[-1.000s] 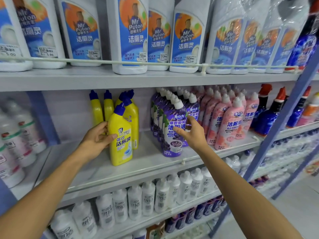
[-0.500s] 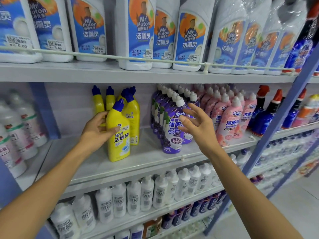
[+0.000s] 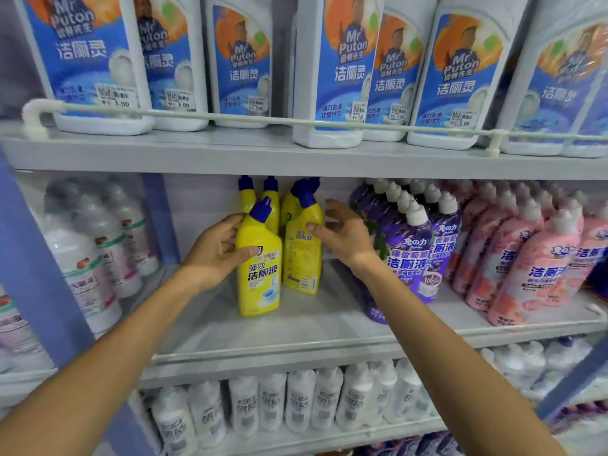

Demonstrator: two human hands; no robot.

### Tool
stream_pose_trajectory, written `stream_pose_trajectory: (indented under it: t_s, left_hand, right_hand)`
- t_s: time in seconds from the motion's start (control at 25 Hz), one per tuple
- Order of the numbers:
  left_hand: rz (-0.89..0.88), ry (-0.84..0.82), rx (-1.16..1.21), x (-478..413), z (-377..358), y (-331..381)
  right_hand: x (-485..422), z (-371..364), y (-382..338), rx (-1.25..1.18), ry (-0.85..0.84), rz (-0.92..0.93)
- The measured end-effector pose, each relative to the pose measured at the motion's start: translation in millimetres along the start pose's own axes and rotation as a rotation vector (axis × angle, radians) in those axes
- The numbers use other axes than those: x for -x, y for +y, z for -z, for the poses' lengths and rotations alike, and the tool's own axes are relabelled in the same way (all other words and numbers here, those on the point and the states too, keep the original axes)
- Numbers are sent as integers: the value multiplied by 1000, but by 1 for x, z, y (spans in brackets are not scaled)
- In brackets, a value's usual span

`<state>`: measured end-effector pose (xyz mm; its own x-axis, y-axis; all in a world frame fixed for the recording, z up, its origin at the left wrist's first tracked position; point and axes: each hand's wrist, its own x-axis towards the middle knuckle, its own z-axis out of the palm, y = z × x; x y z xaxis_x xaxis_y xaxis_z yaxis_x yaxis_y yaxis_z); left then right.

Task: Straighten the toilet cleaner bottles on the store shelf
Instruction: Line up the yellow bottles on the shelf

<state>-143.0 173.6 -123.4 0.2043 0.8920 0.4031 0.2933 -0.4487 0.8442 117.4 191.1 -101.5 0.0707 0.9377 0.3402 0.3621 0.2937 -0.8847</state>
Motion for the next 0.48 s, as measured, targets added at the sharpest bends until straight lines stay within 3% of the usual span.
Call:
stream_pose_trajectory:
  t_s: [0.2,0.48]
  left_hand:
    - [-12,41,-40,-7,26,-12]
    - [31,65,-36,-11,36,-23]
  right_hand:
    - [-31,-22,20,111,-29,59]
    - [-37,-37,15,143,-191,135]
